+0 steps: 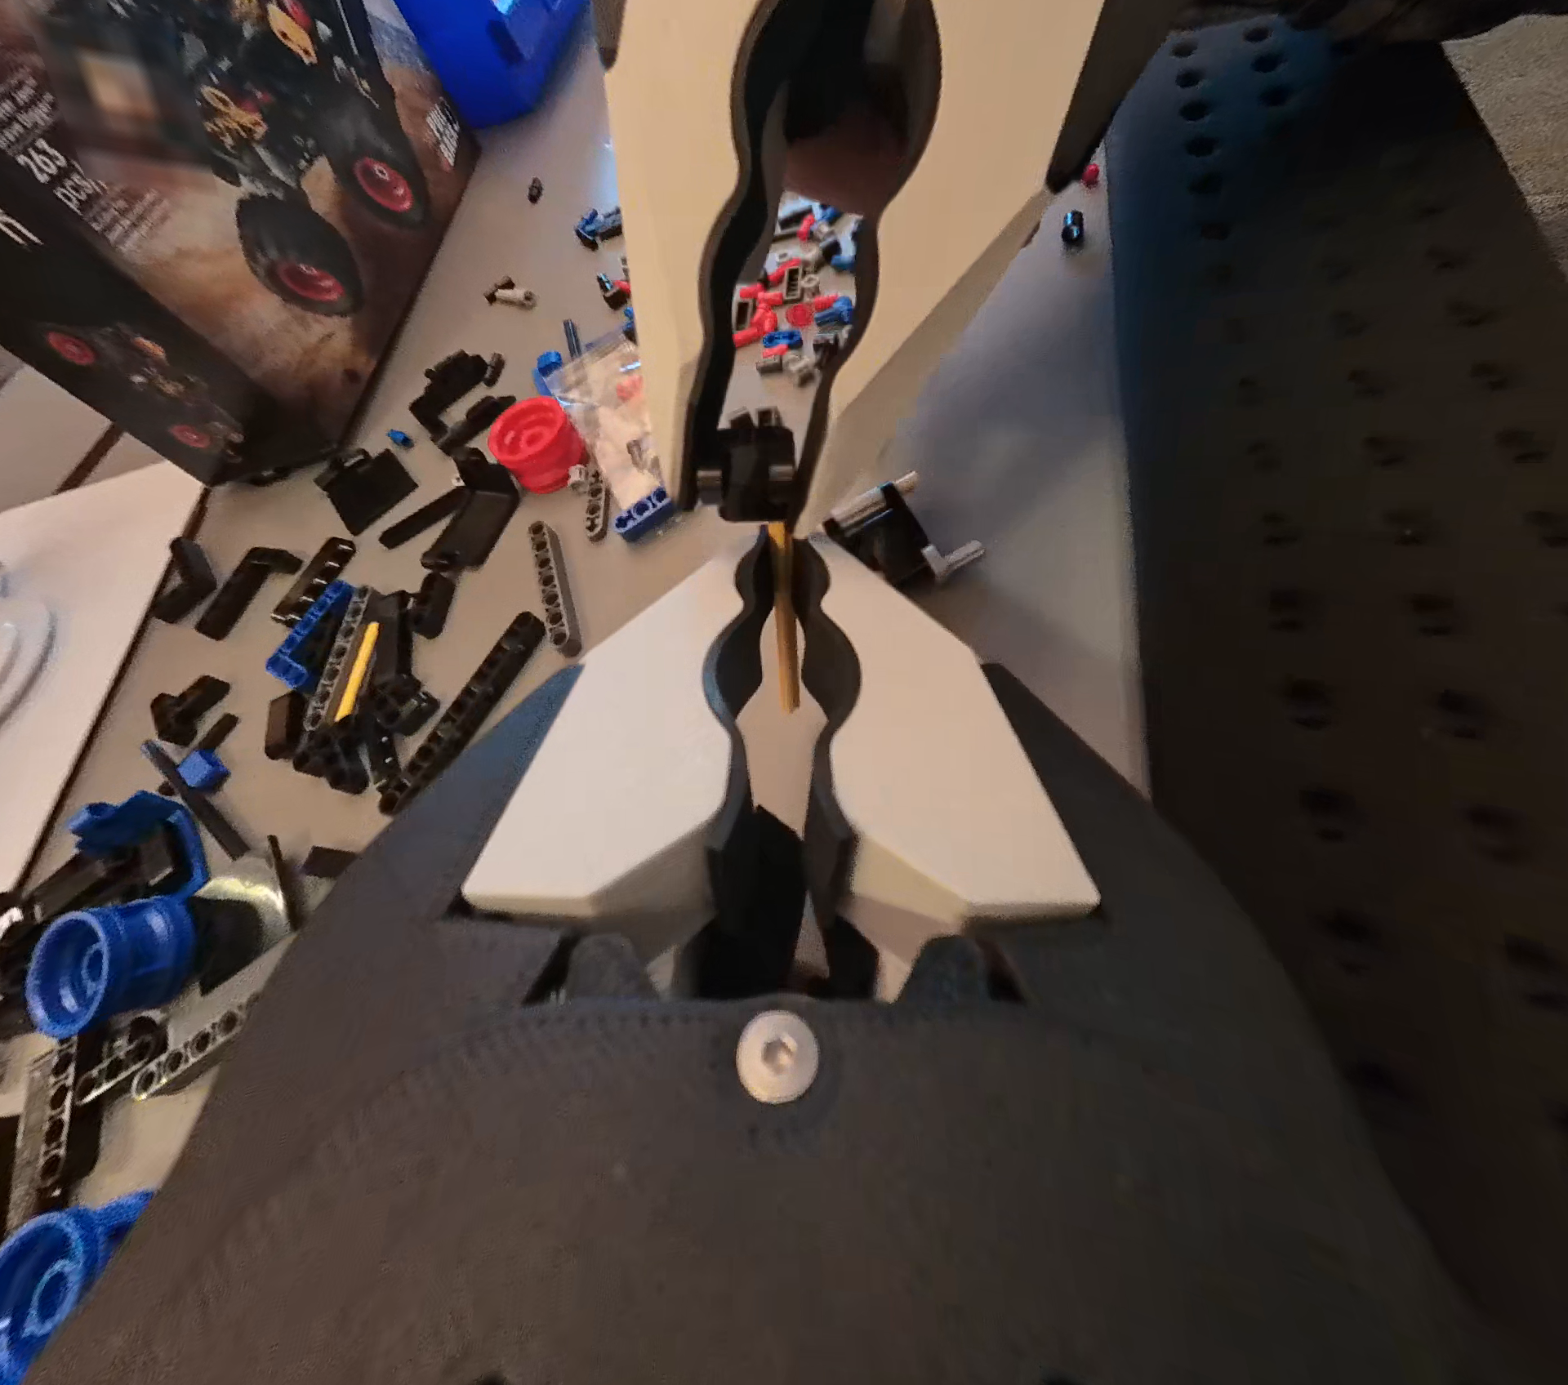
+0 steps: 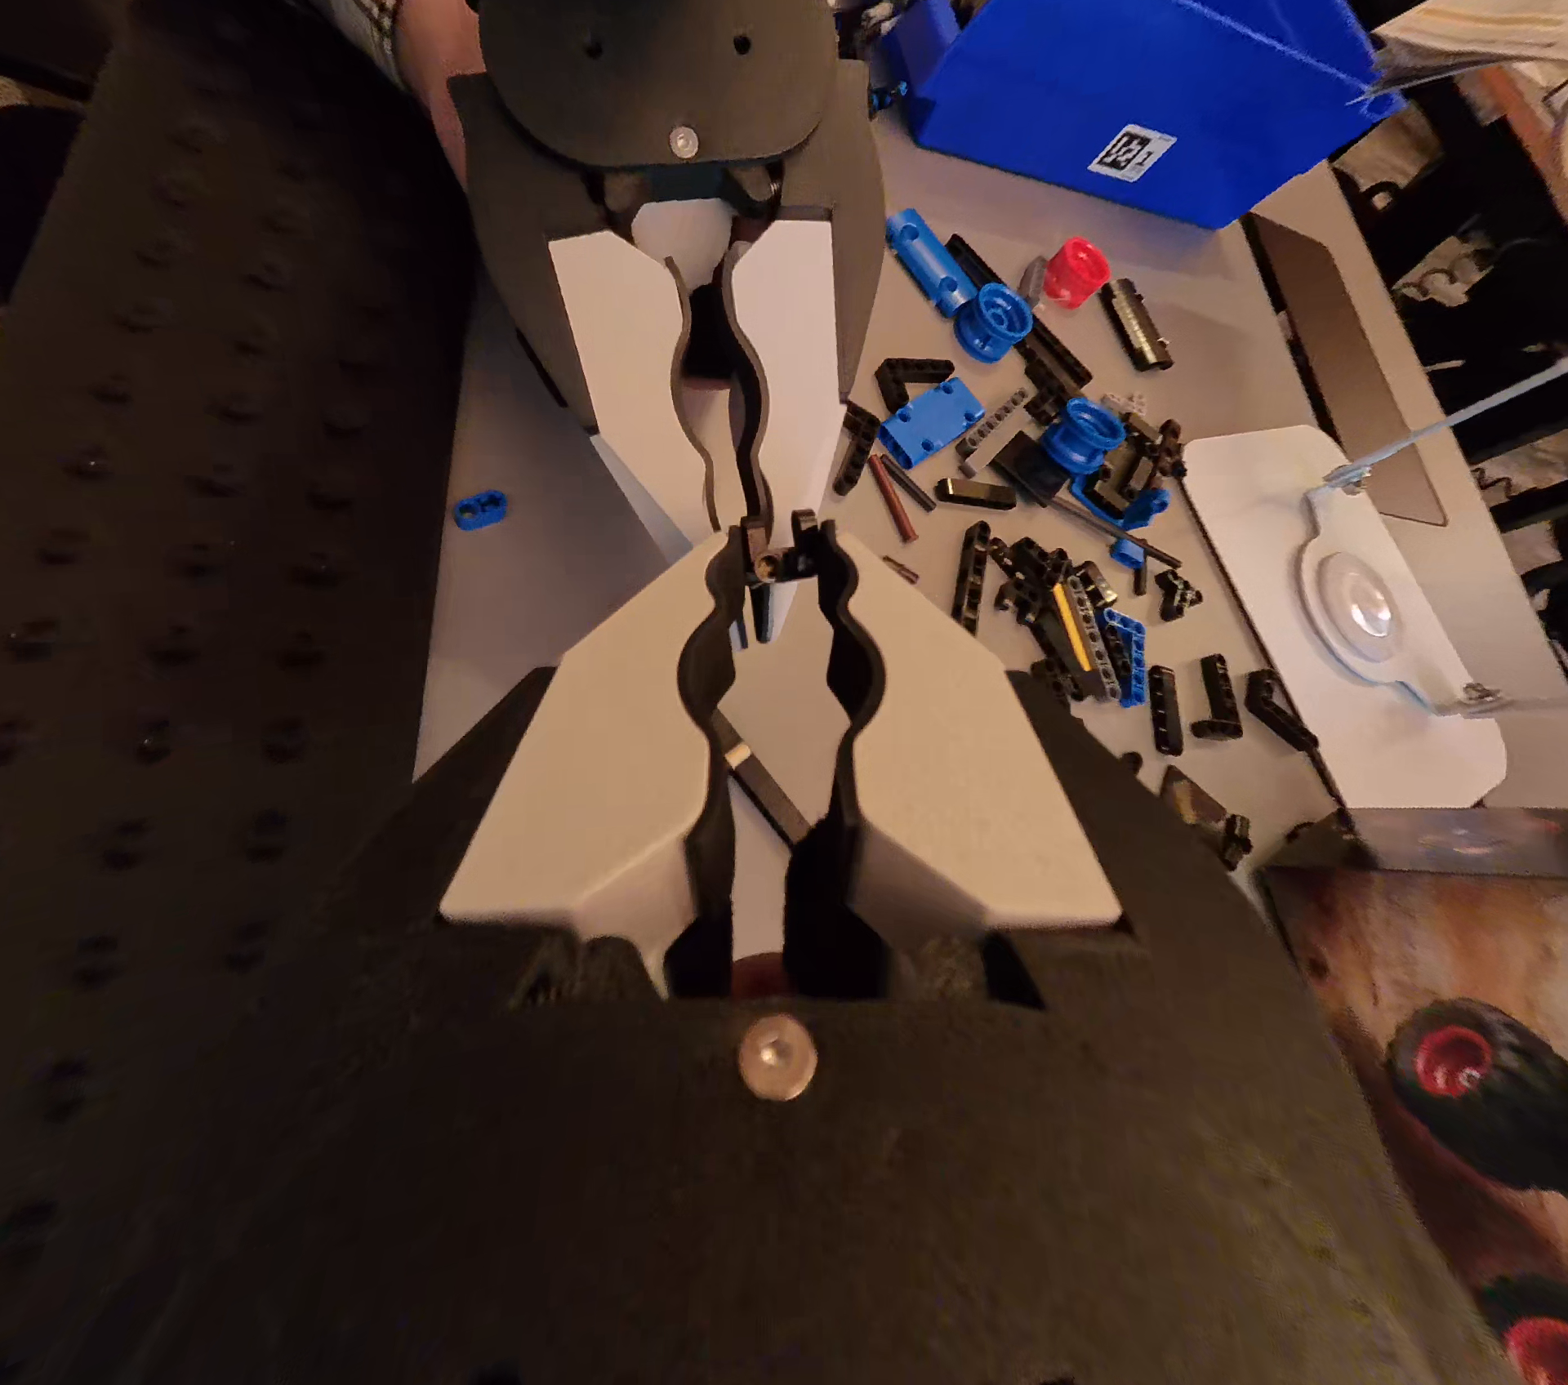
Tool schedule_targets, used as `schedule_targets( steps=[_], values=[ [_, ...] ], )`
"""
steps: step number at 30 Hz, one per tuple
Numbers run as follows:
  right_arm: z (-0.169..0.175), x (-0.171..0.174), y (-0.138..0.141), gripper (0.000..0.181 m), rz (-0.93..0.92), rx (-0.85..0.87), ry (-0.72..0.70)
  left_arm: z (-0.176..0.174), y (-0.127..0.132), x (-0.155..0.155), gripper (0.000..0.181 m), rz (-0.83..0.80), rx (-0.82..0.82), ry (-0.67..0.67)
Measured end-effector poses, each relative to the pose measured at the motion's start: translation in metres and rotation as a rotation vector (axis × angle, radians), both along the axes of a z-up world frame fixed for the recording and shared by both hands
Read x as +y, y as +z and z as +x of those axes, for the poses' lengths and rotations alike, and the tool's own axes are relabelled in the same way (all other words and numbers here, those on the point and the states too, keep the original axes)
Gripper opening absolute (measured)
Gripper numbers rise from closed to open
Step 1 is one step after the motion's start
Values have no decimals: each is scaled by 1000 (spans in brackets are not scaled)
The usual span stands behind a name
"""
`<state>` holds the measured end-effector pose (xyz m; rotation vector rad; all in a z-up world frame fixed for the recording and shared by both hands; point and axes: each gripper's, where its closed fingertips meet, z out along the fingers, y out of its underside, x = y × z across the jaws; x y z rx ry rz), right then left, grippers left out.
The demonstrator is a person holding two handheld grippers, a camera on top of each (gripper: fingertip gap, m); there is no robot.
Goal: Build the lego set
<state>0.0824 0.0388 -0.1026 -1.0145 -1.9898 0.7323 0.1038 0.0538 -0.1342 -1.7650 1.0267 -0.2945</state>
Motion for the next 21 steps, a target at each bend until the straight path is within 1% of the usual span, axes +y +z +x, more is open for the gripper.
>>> schedule_targets(
  steps=[2,6,10,12,13,17,21],
  values=[
    [-2,0,-3,16,-8,-17,7,-1,-3,-1,0,-39,-25,-5],
    [-3,0,-13,16,-20,-49,14,-2,-13,-1,0,-73,13,-11],
    [-5,0,-7,16,-39,-41,15,-1,-6,-2,1,-90,-58,-26],
    [-7,0,5,16,-49,-38,14,1,8,0,1,-98,-173,-30],
    [-7,2,7,16,-50,-65,15,3,8,1,2,-124,-197,-34],
    [-10,10,-8,16,-91,-201,17,4,-8,6,1,-284,-193,-30],
    [-13,13,-14,16,-89,-241,11,2,-13,7,2,-338,-201,-18]
  ],
)
